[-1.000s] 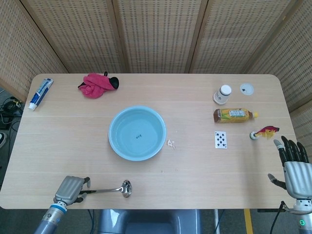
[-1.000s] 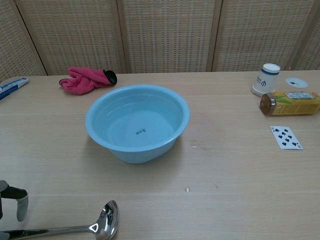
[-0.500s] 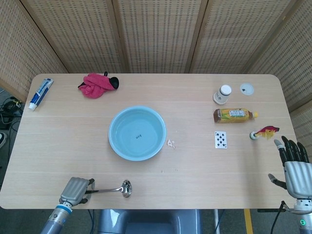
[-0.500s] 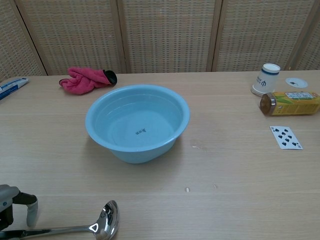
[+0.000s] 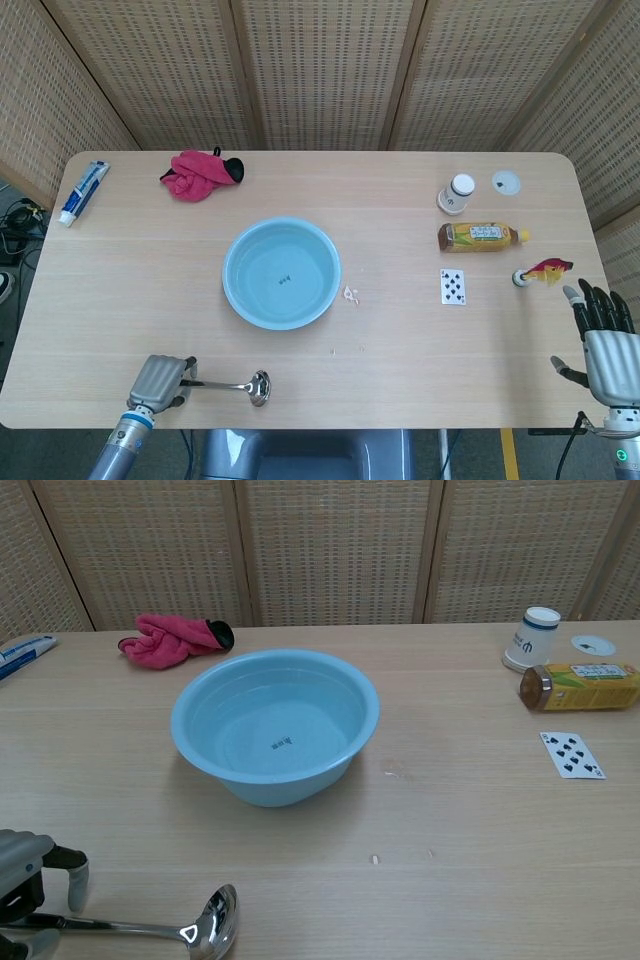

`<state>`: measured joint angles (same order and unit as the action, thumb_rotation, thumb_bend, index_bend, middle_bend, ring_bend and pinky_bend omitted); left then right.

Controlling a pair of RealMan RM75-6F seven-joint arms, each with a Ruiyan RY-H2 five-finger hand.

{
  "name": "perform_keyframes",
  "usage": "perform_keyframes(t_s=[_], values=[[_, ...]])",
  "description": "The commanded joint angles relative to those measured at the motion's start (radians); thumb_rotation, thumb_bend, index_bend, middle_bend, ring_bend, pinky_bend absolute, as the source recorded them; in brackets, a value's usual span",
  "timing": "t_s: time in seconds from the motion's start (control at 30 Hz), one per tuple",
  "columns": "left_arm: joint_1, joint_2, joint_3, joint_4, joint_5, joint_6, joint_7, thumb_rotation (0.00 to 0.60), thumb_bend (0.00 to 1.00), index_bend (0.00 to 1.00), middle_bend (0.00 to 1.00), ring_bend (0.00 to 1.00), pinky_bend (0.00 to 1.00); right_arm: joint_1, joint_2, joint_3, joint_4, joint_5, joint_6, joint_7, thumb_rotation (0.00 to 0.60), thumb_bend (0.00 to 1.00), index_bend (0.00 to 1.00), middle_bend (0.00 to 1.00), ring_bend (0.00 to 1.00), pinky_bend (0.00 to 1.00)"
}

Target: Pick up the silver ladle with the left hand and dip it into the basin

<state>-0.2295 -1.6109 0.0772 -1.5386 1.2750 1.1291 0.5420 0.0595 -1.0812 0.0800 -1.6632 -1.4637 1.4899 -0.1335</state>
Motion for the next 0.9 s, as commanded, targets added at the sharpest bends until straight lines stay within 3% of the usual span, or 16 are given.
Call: perform_keyframes(t_s=[0.03, 0.63, 0.9], values=[[-0.004, 0.0, 0.0, -0.001, 0.0, -0.003, 0.0, 0.6, 0.37, 0.48, 0.98, 0.91, 1.0, 0.0, 0.0, 0.0, 0.0, 0.001, -0.001, 0.0, 0.6, 0.0, 0.0, 0.0, 0.0, 0.0], [-0.013, -0.033, 0.003, 0.025, -0.018, -0.004, 0.027, 0.6, 0.37, 0.49, 0.98, 0.91, 0.98, 0.003, 0.0, -0.001, 0.002, 0.005, -0.009, 0.002, 0.6, 0.0, 0.0, 0.0, 0.0, 0.0], [-0.015, -0.04, 0.003, 0.034, -0.025, -0.005, 0.031, 0.6, 0.45, 0.55, 0.98, 0.91, 0.98, 0.003, 0.003, -0.001, 0.001, 0.007, -0.01, 0.009, 0.6, 0.0, 0.0, 0.0, 0.0, 0.0]])
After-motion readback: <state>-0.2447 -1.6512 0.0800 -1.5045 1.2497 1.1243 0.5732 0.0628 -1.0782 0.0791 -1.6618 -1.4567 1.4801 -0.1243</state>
